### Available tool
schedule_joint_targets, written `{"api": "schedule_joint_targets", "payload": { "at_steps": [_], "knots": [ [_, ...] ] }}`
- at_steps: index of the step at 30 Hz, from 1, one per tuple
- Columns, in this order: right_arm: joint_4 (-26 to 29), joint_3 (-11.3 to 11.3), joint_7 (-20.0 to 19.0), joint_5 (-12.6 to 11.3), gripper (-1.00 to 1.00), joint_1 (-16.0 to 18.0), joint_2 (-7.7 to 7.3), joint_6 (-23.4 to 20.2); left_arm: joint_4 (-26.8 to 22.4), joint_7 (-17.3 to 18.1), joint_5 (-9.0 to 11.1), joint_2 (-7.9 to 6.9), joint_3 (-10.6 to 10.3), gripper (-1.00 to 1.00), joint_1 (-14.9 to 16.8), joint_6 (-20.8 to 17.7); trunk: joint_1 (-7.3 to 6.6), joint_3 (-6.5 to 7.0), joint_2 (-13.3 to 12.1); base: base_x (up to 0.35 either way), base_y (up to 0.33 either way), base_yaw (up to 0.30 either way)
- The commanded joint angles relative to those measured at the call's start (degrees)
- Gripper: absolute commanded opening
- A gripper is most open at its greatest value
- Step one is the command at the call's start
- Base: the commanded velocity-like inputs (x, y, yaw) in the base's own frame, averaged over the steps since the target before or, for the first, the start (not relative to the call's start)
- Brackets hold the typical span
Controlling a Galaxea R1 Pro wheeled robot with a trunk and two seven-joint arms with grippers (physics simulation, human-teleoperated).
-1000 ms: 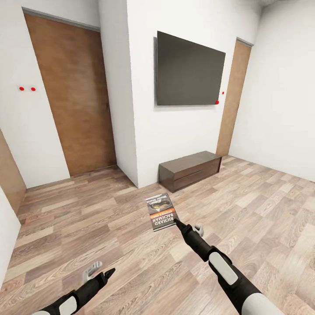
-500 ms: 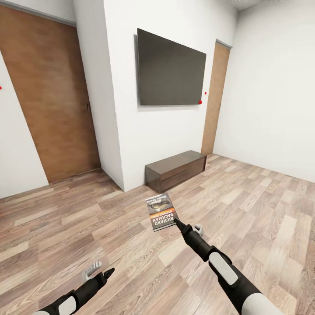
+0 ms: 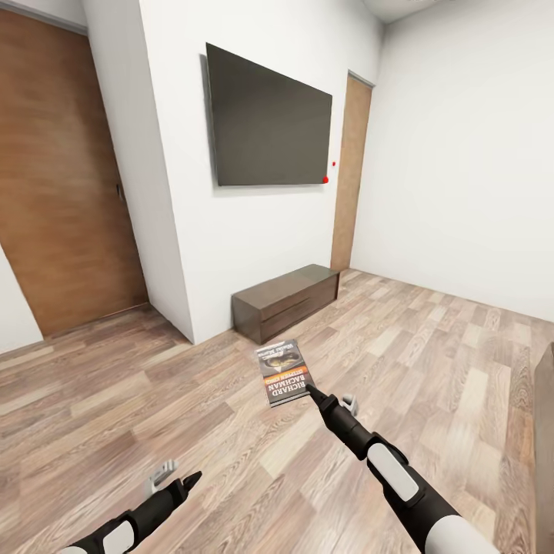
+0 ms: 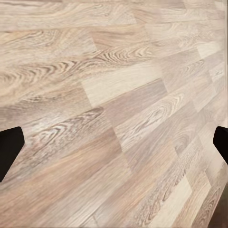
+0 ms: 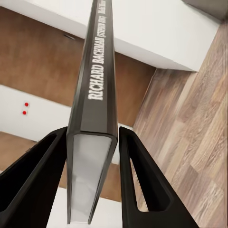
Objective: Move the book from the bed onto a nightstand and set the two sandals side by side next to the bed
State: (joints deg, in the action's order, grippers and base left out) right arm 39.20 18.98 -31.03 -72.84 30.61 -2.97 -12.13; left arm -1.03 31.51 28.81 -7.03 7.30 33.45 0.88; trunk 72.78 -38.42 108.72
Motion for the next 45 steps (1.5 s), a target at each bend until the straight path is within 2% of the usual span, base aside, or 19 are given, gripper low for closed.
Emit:
{"api": "schedule_joint_targets", "payload": {
  "at_steps": [1,45],
  "knots": [
    [0.00,0.17,-0.08,-0.72,-1.00,0.06,-0.06,-0.27,0.06,0.22,-0.33,-0.01,0.45,1.00,0.03,0.09,0.00,-0.06,0.03,0.131,0.000,-0.214],
    [0.00,0.18,-0.08,-0.72,-1.00,0.06,-0.05,-0.27,0.06,0.21,-0.33,0.00,0.43,1.00,0.03,0.09,0.00,-0.06,0.03,0.131,0.000,-0.214]
  ]
}}
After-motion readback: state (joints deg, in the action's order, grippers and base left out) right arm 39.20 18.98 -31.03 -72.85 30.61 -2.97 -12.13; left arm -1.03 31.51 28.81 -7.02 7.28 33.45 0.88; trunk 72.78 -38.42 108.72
